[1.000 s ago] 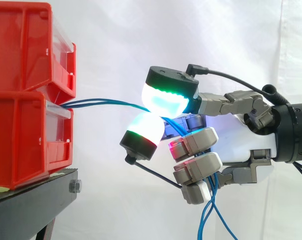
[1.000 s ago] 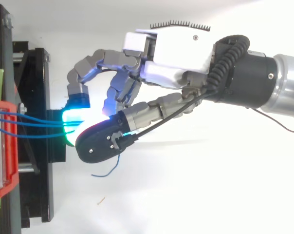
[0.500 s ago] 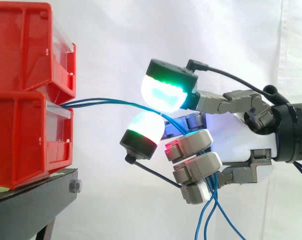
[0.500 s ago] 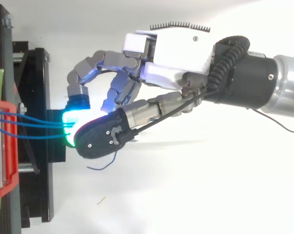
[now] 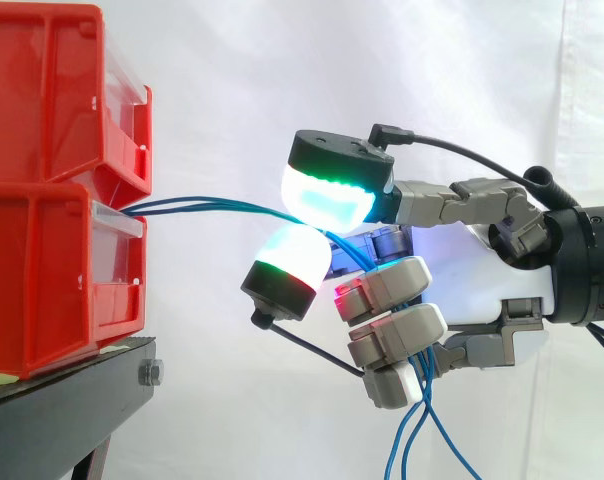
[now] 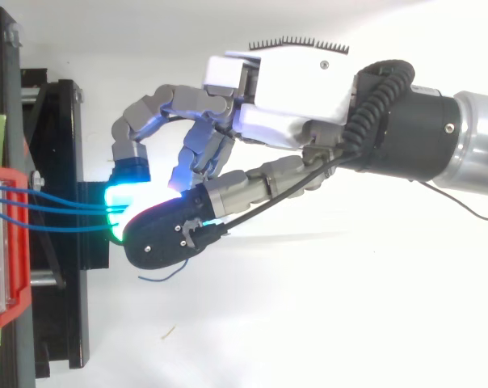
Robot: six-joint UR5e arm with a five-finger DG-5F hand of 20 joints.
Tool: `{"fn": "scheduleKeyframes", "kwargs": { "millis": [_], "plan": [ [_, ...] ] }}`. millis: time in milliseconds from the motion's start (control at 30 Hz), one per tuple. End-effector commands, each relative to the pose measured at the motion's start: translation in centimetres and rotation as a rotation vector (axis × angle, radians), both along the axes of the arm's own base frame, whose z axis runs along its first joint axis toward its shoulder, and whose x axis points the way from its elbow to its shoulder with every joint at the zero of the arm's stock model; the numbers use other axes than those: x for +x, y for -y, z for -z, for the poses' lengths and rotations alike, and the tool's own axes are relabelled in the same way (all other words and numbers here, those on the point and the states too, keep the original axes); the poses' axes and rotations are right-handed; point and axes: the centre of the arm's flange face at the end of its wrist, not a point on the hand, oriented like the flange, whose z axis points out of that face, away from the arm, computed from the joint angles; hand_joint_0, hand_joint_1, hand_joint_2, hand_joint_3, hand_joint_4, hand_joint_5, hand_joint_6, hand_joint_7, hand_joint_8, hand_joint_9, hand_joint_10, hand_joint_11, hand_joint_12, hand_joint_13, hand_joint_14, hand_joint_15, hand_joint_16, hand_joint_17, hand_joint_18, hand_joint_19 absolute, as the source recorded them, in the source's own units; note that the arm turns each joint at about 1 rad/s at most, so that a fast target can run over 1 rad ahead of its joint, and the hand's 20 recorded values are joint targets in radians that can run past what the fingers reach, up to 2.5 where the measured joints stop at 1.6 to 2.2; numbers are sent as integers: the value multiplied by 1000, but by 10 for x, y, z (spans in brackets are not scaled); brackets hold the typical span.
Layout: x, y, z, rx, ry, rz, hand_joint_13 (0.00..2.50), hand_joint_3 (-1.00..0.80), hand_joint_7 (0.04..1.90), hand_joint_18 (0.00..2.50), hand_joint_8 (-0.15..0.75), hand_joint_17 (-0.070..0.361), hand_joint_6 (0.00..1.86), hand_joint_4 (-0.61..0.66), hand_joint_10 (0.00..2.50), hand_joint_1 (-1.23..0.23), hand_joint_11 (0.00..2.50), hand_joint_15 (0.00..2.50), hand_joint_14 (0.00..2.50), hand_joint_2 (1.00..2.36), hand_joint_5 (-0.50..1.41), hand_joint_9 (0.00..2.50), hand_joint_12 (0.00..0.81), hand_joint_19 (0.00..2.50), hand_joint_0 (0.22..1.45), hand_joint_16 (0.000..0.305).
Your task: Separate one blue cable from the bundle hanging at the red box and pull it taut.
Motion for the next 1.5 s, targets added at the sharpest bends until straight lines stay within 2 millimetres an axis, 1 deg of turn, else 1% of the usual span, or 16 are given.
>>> {"fn": "scheduleKeyframes", "kwargs": {
  "millis": [0,167,333,433,567,600,667,700,833,867,933,1000,1100,1200,1300,1467],
  "plan": [
    [0,0,1,0,-1,-2,1237,-218,1195,1004,286,108,908,-75,182,-910,1598,1560,9,1016,-149,1146,347,853,657,48],
    [1,0,0,0,2,0,1260,-347,1386,1037,283,102,930,-125,275,-975,1616,1571,12,1011,-138,1210,349,864,781,45],
    [0,1,1,0,1,1,1270,-500,1390,1049,285,101,936,-139,312,-958,1621,1578,11,1000,-134,1217,355,865,815,45],
    [0,0,1,0,1,-2,1273,-500,1365,1066,288,102,939,-142,322,-962,1613,1564,13,1000,-136,1212,355,852,789,45],
    [0,0,1,0,2,0,1269,-500,1310,1066,285,103,932,-45,326,-981,1597,1569,15,1000,-132,1205,359,853,706,46],
    [0,0,1,0,2,0,1270,-500,1228,1064,289,102,933,-8,325,-989,1587,1566,13,1000,-128,1216,356,863,665,45],
    [0,0,0,0,4,0,1276,-500,1238,1069,299,104,918,27,337,-983,1591,1571,12,1000,-131,1218,365,866,596,46],
    [0,0,1,0,2,0,1289,-500,1208,1091,310,110,915,42,380,-950,1539,1570,10,1000,-132,1211,385,862,533,49],
    [0,0,1,0,1,0,1311,-500,1137,1135,343,124,907,74,470,-833,1451,1565,5,1000,-132,1206,417,838,465,55],
    [0,0,1,0,2,0,1316,-500,1100,1142,352,125,901,73,469,-757,1438,1553,4,1000,-132,1207,421,843,460,56],
    [0,0,1,0,2,0,1314,-500,1042,1138,345,123,896,73,410,-695,1458,1545,5,1000,-131,1222,414,836,472,55],
    [0,0,1,0,2,0,1314,-500,1074,1128,336,120,880,72,315,-593,1515,1541,6,1000,-127,1254,409,852,490,53],
    [0,0,0,0,2,0,1293,-500,1136,1091,310,110,867,55,172,-539,1610,1559,8,1000,-125,1280,374,883,555,49],
    [0,0,2,0,-1,0,1279,-474,1207,1070,270,105,863,-73,35,-688,1691,1571,10,1002,-111,1334,352,906,605,47],
    [0,0,1,0,2,0,1277,-333,1247,1066,267,104,877,-68,23,-780,1719,1570,11,1011,-109,1343,351,908,605,46],
    [0,0,1,0,2,0,1289,-243,1290,1080,276,107,890,-71,72,-856,1701,1563,9,1015,-114,1340,356,891,630,48]
  ]
}}
